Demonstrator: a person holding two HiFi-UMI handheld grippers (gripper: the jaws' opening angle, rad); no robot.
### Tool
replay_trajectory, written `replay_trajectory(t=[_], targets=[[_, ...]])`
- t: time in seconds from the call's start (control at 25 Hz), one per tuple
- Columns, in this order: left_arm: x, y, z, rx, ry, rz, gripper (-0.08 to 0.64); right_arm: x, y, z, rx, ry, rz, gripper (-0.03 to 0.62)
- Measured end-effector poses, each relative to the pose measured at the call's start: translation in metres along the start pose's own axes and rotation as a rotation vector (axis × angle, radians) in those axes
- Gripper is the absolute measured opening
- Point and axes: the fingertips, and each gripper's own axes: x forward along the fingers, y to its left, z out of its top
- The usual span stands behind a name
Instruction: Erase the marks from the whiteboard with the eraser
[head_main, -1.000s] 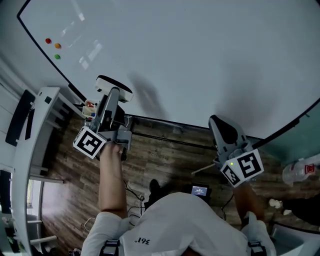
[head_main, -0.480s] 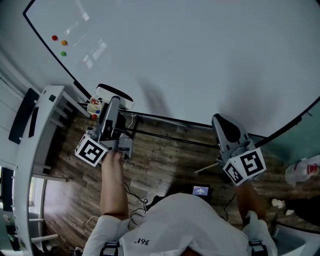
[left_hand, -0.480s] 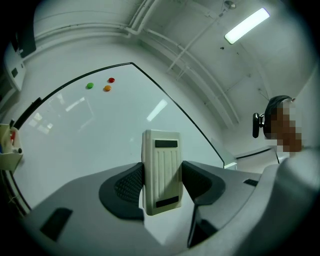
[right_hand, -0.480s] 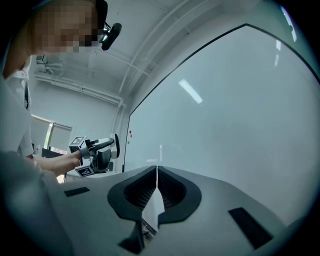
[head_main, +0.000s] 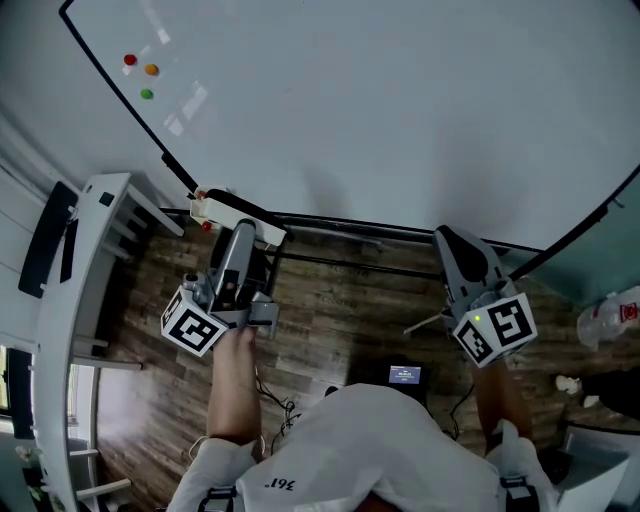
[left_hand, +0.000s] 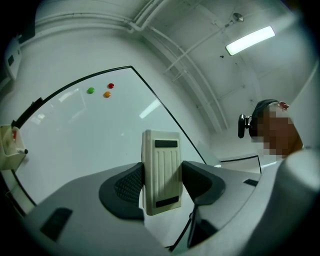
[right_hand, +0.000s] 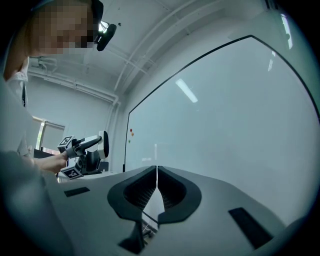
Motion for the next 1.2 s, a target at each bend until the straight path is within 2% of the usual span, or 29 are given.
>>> replay_trajectory(t=[0.68, 0.96, 1.2], targets=[[-0.127, -0.013, -0.041, -0.106, 0.159, -0.036, 0.244, -0.066, 0.091, -0.035, 0.047, 0.049, -0.146, 0.026], [-0.168, -0.017, -0.058, -0.166, 0.215, -0.055, 0.244, -0.088, 0.121, -0.051, 0.059, 0.072, -0.18, 0.026], [-0.184, -0.029, -0.059, -0.178, 0.236, -0.07, 0.244, -0.097, 0.134, -0.047, 0.062, 0.079, -0.176, 0.026]])
